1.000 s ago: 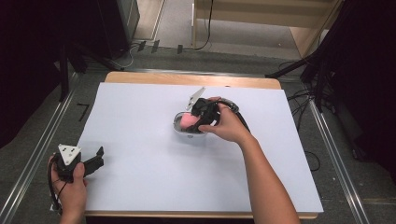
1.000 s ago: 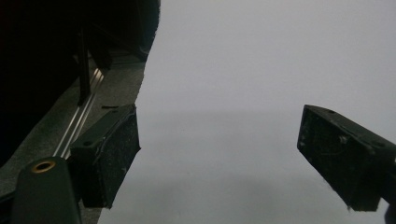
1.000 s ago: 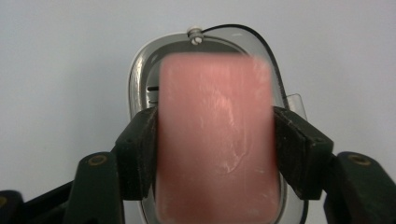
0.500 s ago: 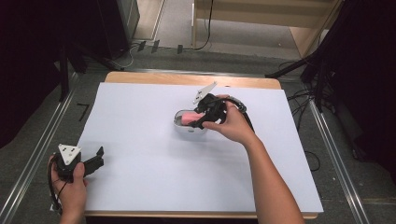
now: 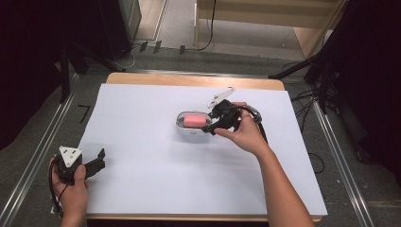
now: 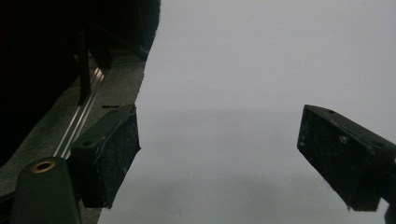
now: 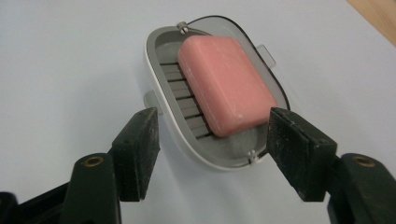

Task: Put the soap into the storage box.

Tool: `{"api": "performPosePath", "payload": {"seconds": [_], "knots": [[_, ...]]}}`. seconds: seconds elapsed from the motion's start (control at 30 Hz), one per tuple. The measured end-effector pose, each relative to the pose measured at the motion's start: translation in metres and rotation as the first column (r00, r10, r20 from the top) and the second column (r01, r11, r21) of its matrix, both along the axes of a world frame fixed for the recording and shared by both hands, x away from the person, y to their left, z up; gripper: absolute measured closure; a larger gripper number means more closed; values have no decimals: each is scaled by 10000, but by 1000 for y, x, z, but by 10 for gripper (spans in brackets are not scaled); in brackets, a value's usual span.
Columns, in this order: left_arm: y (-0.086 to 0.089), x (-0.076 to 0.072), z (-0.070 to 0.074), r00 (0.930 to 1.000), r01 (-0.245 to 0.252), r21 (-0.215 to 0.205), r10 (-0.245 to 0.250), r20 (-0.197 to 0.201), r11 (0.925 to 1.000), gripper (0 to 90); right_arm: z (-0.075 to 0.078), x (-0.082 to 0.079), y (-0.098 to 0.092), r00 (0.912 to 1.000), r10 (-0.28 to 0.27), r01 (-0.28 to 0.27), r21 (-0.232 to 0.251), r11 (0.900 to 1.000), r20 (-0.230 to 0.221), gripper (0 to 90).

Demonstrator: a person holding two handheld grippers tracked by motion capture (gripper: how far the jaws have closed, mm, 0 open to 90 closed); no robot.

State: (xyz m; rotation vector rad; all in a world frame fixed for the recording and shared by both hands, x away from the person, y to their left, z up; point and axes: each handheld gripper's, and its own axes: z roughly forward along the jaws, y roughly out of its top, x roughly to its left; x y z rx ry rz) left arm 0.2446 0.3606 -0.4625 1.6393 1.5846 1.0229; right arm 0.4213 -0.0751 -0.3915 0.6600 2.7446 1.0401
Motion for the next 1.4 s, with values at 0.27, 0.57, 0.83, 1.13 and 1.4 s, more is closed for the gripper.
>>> {"api": "performPosePath", "payload": {"seconds": [0.27, 0.57, 0.83, 1.13, 1.4], "knots": [[0, 0, 0, 10000, -1, 7, 1, 4, 10000, 137, -8, -13, -16, 9835, -1799, 1794, 256, 9834, 172, 203], [0, 0, 0, 10000, -11, 10, 11, 4, 10000, 136, -13, -30, -28, 9506, -3045, 3021, 460, 9522, 600, 35], [0, 0, 0, 10000, -4, 8, 4, 8, 10000, 137, -19, -46, -40, 9408, -3344, 3300, 753, 9410, 550, 16], [0, 0, 0, 10000, -4, 9, 4, 11, 10000, 137, -32, -59, -58, 9310, -3623, 3571, 949, 9292, 447, 16], [-1, 0, 0, 10000, -36, 42, 36, 40, 10000, 137, -40, -71, -76, 9174, -3935, 3869, 974, 9170, 599, 20]]}}
